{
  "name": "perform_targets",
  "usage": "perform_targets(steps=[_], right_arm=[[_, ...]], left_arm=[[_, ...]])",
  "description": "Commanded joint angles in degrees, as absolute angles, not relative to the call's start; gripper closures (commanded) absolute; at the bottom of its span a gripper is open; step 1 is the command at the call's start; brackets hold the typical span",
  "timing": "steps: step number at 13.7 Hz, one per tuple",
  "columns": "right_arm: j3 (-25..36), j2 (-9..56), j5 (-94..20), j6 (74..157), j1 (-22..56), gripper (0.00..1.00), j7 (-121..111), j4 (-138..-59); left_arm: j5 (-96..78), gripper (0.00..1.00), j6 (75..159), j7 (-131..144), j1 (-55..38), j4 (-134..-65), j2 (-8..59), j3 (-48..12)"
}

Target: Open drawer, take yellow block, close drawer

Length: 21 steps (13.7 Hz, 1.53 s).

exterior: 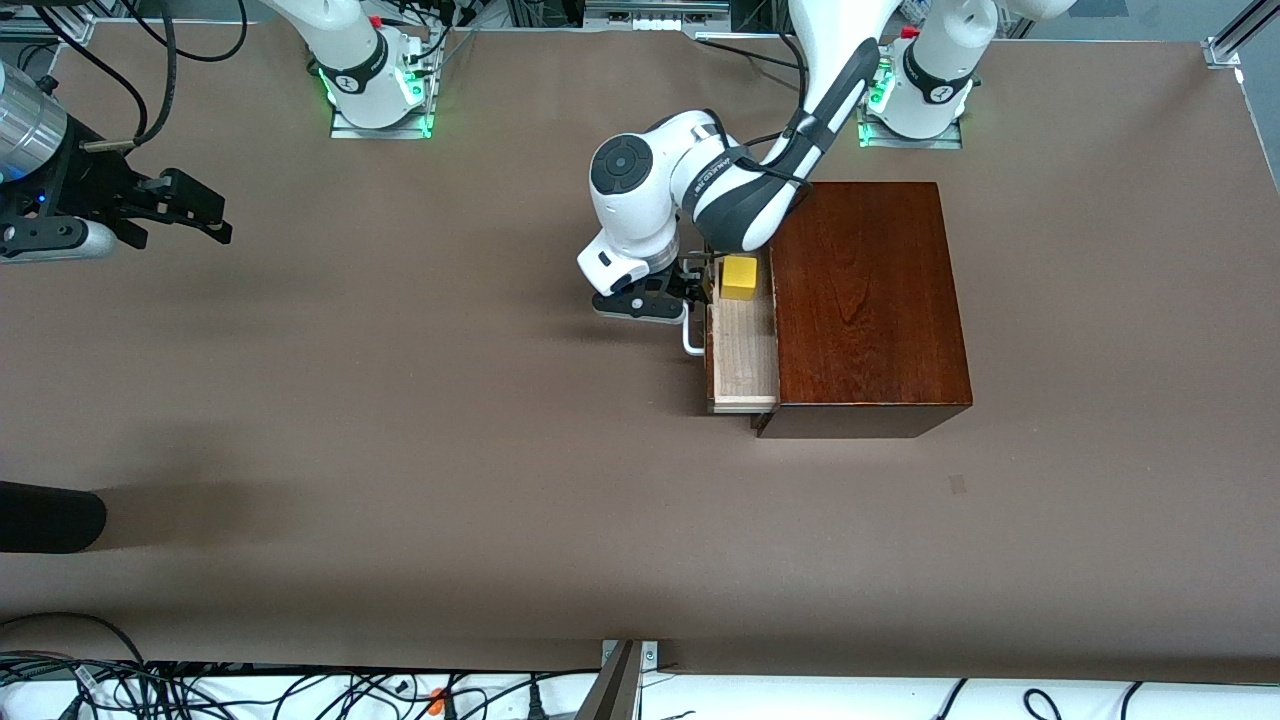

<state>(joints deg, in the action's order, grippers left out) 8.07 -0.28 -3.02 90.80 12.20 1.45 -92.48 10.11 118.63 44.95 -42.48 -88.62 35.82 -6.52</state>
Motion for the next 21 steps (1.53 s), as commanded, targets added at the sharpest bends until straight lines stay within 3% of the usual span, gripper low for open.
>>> perform_targets(steps=[1,13,16,21], right_arm=[[7.91,0.18,-3.16,90.00,11.78,0.00,1.05,-91.32],[7.91,0.18,-3.16,90.00,11.78,0.00,1.05,-91.32],[7.91,0.09,-3.16,90.09,11.78,0.00,1.05,-91.32],[7.91,0.18,-3.16,90.09,11.78,0.00,1.05,-91.32]], left_arm=[[8.70,0.00,119.71,46.23,-44.38,-84.73,38.23,-6.86],[8.53,0.00,119.01,46.41,-43.77,-82.09,37.18,-6.77],[8.26,0.00,113.05,46.06,-42.37,-80.17,33.67,-6.86],[6.50,0.00,93.64,45.53,-35.01,-70.58,28.93,-7.29]])
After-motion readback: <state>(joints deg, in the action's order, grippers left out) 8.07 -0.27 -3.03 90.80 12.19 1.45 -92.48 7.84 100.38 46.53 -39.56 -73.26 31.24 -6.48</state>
